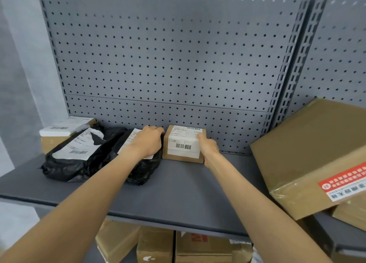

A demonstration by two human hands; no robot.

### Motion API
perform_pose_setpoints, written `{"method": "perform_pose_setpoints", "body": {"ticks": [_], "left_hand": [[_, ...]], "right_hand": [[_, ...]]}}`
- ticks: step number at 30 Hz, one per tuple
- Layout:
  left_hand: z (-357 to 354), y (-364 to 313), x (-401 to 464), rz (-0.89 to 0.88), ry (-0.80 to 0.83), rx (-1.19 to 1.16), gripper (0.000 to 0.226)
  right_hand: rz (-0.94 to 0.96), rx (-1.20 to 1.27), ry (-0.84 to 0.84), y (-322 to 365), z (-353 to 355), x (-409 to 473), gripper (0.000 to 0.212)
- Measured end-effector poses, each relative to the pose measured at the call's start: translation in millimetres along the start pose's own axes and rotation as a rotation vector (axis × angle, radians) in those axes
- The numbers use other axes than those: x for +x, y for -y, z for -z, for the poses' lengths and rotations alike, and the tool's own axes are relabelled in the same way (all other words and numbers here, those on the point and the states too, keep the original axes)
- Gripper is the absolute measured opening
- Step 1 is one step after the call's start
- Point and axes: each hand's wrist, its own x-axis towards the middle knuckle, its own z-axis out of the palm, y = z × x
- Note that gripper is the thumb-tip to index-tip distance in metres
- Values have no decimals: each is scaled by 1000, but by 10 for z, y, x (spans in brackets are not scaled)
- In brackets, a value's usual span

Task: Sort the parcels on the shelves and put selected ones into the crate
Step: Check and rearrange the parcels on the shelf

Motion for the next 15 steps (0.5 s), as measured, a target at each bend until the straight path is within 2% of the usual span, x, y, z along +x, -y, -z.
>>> {"method": "perform_pose_setpoints", "body": {"ticks": [8, 11, 15], "left_hand": [[154, -68, -84, 38, -12, -45, 42], [393, -294, -48, 9, -39, -92, 44], [668, -864, 45, -129, -101, -182, 43]], "right_hand": [[46, -65, -3, 42, 87, -28, 43], [131, -150, -22, 197, 266, -209, 44], [327, -295, -79, 552, 734, -519, 43]]}}
